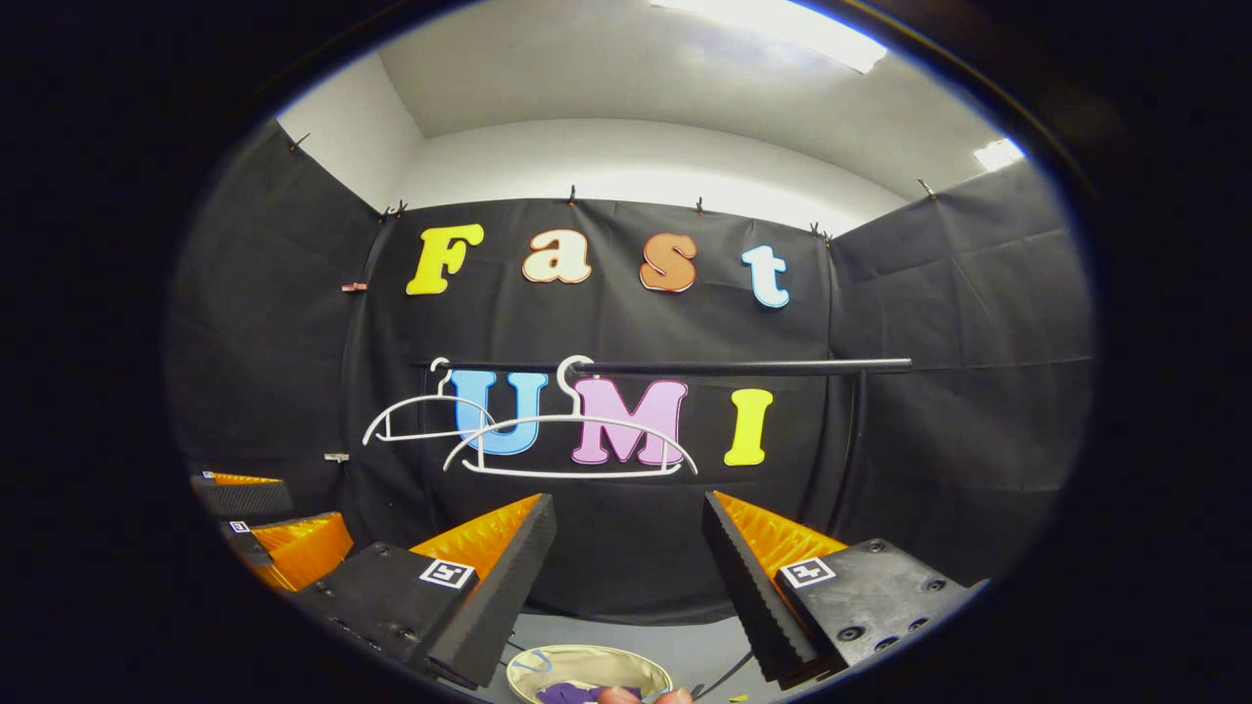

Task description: Grasp the clothes on the hanger with both hands and then place them into the laundry hamper below.

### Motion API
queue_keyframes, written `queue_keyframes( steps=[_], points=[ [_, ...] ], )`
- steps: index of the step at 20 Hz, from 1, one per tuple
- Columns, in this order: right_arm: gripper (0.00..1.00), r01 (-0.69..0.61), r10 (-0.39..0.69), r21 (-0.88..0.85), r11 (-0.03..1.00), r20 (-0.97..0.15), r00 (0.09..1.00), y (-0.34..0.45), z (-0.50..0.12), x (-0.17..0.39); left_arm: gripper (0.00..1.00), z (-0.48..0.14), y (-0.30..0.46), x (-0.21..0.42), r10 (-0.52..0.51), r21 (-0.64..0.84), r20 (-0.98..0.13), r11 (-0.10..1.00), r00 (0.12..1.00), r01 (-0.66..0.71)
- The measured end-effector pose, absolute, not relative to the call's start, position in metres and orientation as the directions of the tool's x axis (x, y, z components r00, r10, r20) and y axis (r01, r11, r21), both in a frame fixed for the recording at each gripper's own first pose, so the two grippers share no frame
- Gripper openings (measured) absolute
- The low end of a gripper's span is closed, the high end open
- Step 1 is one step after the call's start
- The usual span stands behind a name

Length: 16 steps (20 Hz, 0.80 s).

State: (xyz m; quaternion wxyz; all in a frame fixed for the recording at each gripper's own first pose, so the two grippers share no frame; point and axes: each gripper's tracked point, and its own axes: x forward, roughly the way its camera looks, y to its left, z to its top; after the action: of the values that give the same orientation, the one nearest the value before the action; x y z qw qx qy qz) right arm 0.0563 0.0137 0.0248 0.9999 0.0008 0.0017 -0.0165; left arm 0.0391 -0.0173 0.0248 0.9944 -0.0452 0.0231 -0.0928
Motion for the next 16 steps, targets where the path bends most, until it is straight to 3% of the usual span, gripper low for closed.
queue_keyframes(
  steps=[16],
  points=[
    [0.97, 0.071, -0.071, 0.0, 0.997, -0.019, 0.997, -0.008, 0.017, 0.035, 0.95, 0.021, -0.043, 0.02, -0.237, -0.11, -0.05, 0.967, 0.97, 0.231]
  ],
)
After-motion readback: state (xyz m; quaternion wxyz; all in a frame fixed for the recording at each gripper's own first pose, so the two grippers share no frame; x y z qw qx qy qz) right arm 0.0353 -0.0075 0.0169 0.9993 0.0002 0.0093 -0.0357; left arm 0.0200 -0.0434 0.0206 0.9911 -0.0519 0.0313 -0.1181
